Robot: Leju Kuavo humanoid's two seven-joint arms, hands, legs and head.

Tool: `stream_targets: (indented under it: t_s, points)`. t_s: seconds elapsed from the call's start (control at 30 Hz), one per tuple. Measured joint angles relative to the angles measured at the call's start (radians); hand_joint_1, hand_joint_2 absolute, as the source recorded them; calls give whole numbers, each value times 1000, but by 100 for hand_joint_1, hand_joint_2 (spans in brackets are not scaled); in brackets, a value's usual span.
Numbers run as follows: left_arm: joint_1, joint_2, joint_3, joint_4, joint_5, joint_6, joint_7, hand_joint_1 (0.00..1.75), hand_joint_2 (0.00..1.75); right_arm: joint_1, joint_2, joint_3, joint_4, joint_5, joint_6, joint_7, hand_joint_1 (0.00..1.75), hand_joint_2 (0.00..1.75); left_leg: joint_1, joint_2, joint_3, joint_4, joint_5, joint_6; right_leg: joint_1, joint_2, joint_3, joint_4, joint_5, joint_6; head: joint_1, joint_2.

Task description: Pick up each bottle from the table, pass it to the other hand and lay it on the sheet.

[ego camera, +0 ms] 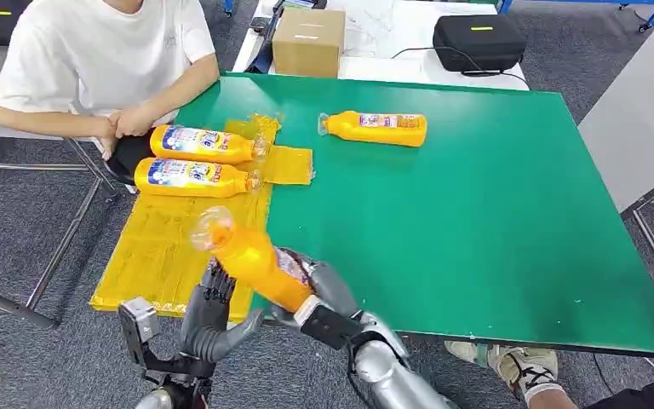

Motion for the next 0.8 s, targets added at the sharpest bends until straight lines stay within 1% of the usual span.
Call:
stream_targets:
  t_s: [0.3, 0.5, 0.6, 0.7, 0.73, 0.77, 0.8]
  points:
    - [-24, 0, -23, 34, 8, 20, -8, 0, 175, -34, 27, 69, 45, -4, -4, -5, 175, 175, 0, 0, 0, 0, 0, 0, 0, 0, 0, 0, 0, 0, 0, 0]
    - [-26, 0, -29, 40, 51, -21, -14, 0, 175, -56, 31, 101, 95, -4, 6, -3, 175, 175, 0, 0, 0, 0, 0, 0, 0, 0, 0, 0, 0, 0, 0, 0]
    - [-26, 2, -31, 40, 57, -22, -12, 0, 175, -73, 32, 112, 124, 16, -15, -4, 175, 175, 0, 0, 0, 0, 0, 0, 0, 0, 0, 0, 0, 0, 0, 0]
    - [-28, 4, -29, 45, 66, 13, 23, 0, 175, -94, 39, 133, 162, 54, -41, -3, 175, 175, 0, 0, 0, 0, 0, 0, 0, 0, 0, 0, 0, 0, 0, 0]
    - [-29, 4, -26, 49, 77, 23, 36, 24, 175, -96, 42, 138, 173, 60, -48, -2, 175, 175, 0, 0, 0, 0, 0, 0, 0, 0, 0, 0, 0, 0, 0, 0]
    - [-32, 4, -23, 53, 85, 29, 45, 77, 175, -97, 44, 142, 179, 66, -51, -1, 175, 175, 0, 0, 0, 0, 0, 0, 0, 0, 0, 0, 0, 0, 0, 0]
    - [-38, 4, -18, 59, 101, 32, 57, 77, 175, -99, 48, 151, 190, 73, -57, 1, 175, 175, 0, 0, 0, 0, 0, 0, 0, 0, 0, 0, 0, 0, 0, 0]
